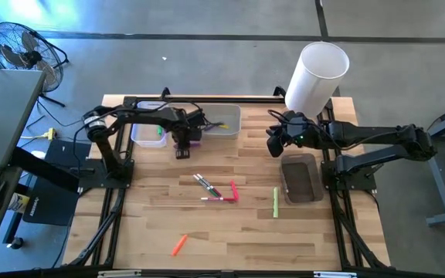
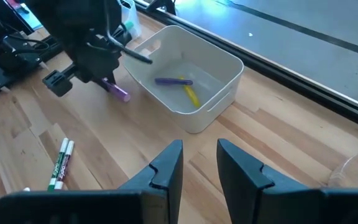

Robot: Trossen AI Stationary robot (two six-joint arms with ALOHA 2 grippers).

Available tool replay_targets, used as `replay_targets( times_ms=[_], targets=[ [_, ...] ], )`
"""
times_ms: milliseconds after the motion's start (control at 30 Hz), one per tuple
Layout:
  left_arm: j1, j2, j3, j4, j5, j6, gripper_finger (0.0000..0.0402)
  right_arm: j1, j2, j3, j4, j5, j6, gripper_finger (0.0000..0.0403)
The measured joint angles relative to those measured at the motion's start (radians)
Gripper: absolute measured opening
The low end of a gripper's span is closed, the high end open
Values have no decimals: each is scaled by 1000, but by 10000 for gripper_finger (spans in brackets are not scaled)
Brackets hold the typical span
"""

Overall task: Pick & Place Markers
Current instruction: Put the purple highlighter into the transparent bin

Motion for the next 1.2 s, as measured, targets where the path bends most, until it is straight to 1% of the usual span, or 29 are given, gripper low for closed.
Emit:
replay_targets(
  times_ms=[133, 300, 367, 567, 733, 933, 1067, 1200],
  targets=[
    [-51, 0, 0, -19, -18, -33, 52, 0, 0, 0, 0, -1, -6, 87],
    [-126, 2, 13, -71, -24, -117, 51, 0, 0, 0, 1, -18, -28, 87],
    [-157, 4, 36, -131, -10, -150, 51, 0, 0, 0, 1, -33, -39, 87],
    [-237, 4, 129, -252, -14, -230, 51, 0, 0, 0, 1, -41, -57, 87],
    [-279, 4, 221, -367, -8, -301, 51, 0, 0, 0, 1, -53, -79, 87],
    [-283, -4, 311, -476, 82, -314, 51, 0, 0, 0, 3, -54, -97, 87],
    [-263, -64, 321, -493, 92, -300, 51, -1, 0, 0, 4, -53, -98, 87],
    [-188, -138, 319, -494, 90, -289, 51, -1, 0, 0, 5, -48, -98, 87]
  ],
)
